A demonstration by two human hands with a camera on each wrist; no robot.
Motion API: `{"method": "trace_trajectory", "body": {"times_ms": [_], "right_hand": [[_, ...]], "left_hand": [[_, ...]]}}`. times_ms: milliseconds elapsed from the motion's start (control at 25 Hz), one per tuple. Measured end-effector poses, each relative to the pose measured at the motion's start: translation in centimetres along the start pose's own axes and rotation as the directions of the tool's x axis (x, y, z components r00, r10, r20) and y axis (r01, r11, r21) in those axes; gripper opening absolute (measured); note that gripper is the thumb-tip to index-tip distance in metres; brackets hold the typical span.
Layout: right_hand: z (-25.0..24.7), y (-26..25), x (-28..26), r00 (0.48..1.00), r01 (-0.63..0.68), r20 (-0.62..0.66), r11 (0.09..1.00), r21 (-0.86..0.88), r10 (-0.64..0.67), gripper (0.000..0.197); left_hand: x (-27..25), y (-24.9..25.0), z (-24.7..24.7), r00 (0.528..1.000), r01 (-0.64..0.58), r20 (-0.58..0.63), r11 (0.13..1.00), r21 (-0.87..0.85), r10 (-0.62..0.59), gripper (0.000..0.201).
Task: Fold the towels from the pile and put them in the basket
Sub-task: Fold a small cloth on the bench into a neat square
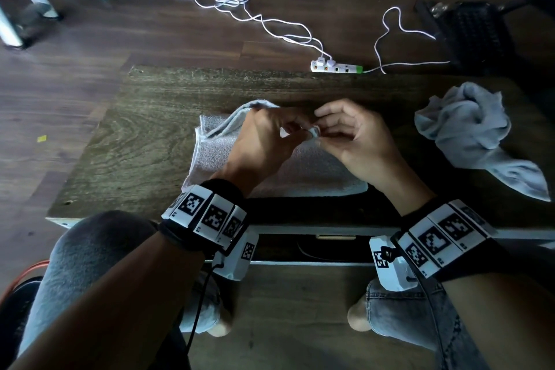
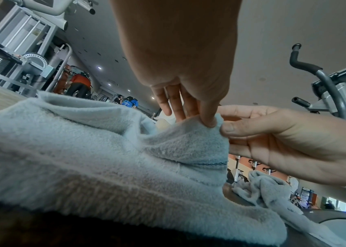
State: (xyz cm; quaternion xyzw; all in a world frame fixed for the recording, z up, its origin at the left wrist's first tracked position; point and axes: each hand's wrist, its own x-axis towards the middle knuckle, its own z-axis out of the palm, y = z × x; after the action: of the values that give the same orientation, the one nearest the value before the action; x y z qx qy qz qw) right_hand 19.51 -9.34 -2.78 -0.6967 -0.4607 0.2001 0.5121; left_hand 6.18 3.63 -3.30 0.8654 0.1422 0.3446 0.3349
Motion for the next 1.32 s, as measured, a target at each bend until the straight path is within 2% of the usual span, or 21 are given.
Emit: {"method": "trace_trajectory", "body": {"times_ms": [200,360,560,760,880,1040,1200,1320], "right_hand": [[-0.1,0.3,0.1,0.998,0.050,-0.027,0.997,-0.056,-0.052,0.024],[-0.4,0.8,0.2,0.994,0.069,-0.085,0.995,-0.066,-0.075,0.013],[-0.5,0.9,0.0,0.992,0.080,-0.089,0.994,-0.069,-0.086,0.013],[-0.6,0.7,0.0,0.999,0.025,-0.036,1.000,0.002,-0.025,0.012],[-0.3,0.8,0.0,0.998,0.053,-0.038,0.998,-0.034,-0.054,0.015],[-0.1,0.6,0.0,0.994,0.099,-0.052,0.995,-0.025,-0.100,0.015],[-0.2,0.6,0.2,0.996,0.084,0.015,0.996,0.007,-0.084,0.024],[-0.1,0.5,0.3,0.995,0.096,-0.012,0.995,0.003,-0.096,0.024]], "left_hand": [[0.2,0.1,-0.1,1.000,-0.010,-0.027,1.000,0.010,0.010,0.008],[0.2,0.0,0.3,1.000,-0.023,-0.004,1.000,0.012,0.023,0.011],[0.4,-0.4,0.7,0.999,-0.047,0.015,0.999,-0.004,0.047,0.013],[0.5,-0.8,0.9,0.997,-0.076,0.013,0.997,0.004,0.076,0.009],[0.6,-1.2,1.0,0.997,-0.077,0.033,0.997,0.027,0.076,0.006],[0.5,-1.4,1.2,0.993,-0.046,0.108,0.999,0.016,0.044,0.011],[0.2,-1.2,0.9,0.994,-0.044,0.095,0.999,-0.006,0.044,0.011],[0.0,-0.9,0.6,0.994,-0.041,0.098,0.999,0.000,0.041,0.014]]}}
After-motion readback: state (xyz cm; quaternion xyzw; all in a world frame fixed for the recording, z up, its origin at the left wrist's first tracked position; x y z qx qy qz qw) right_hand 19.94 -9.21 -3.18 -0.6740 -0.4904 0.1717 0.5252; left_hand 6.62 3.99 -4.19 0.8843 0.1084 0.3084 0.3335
